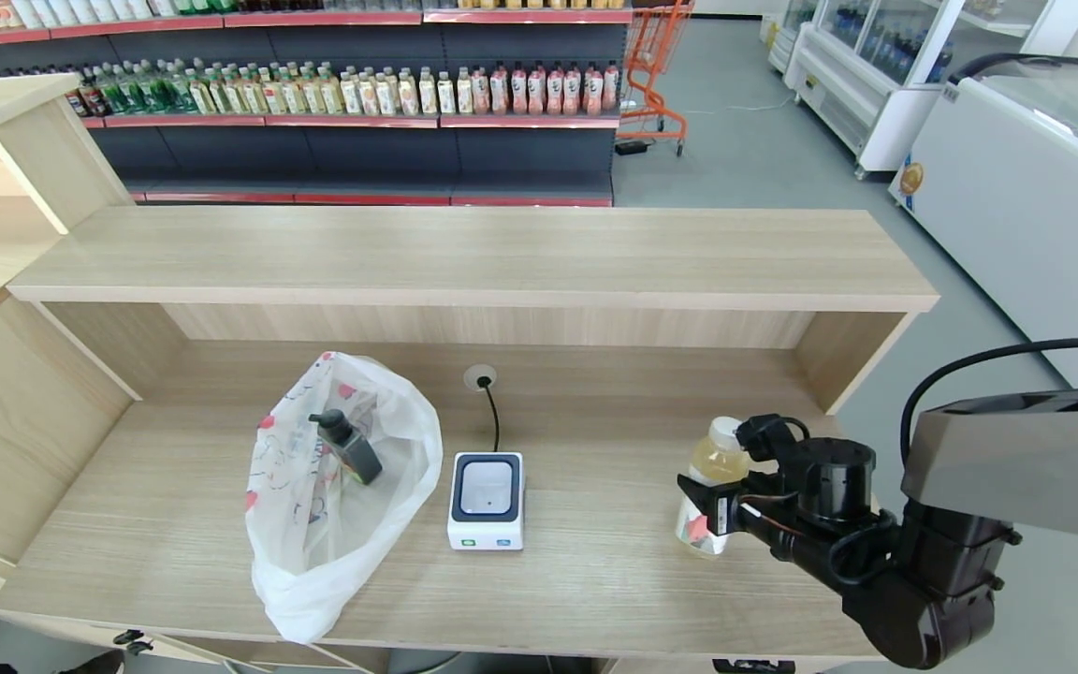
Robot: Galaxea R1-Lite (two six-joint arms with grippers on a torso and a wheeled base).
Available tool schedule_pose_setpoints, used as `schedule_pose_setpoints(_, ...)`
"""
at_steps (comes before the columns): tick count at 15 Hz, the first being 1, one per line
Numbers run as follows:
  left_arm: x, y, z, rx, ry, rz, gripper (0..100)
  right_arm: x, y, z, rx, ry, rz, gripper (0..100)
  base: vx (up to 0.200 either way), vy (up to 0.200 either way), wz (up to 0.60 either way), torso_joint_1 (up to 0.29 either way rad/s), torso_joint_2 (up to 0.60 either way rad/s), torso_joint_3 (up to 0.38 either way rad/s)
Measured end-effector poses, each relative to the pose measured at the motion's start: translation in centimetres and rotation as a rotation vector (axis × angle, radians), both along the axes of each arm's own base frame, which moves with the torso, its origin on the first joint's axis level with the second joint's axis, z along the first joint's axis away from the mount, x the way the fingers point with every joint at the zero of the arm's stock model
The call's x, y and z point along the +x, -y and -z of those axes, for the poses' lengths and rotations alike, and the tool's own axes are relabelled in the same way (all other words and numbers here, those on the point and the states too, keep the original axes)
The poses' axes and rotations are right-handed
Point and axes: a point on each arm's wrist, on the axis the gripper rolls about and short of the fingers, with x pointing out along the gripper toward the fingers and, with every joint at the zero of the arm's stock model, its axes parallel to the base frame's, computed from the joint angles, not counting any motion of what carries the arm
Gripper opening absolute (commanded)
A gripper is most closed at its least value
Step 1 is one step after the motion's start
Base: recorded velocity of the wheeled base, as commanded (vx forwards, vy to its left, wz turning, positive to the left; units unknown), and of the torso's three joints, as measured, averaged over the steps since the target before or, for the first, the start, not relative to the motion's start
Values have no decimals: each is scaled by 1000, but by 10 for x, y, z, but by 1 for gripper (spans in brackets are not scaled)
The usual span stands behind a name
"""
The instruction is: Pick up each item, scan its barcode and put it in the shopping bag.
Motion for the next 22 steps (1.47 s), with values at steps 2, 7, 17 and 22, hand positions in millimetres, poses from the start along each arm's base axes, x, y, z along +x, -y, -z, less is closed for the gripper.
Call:
schedule_pose_setpoints(2, 0, 0, 0, 0, 0, 0, 100, 1, 0, -9, 32, 48, -54, 0, 0, 0, 0, 0, 0, 0)
schedule_pose_setpoints(7, 0, 0, 0, 0, 0, 0, 100, 0, 14, -40, 120, 175, -343, 0, 0, 0, 0, 0, 0, 0)
schedule_pose_setpoints(17, 0, 0, 0, 0, 0, 0, 100, -48, 56, -150, 24, 586, -997, 0, 0, 0, 0, 0, 0, 0)
schedule_pose_setpoints(22, 0, 0, 0, 0, 0, 0, 100, -67, 53, -173, -159, 840, -1038, 0, 0, 0, 0, 0, 0, 0)
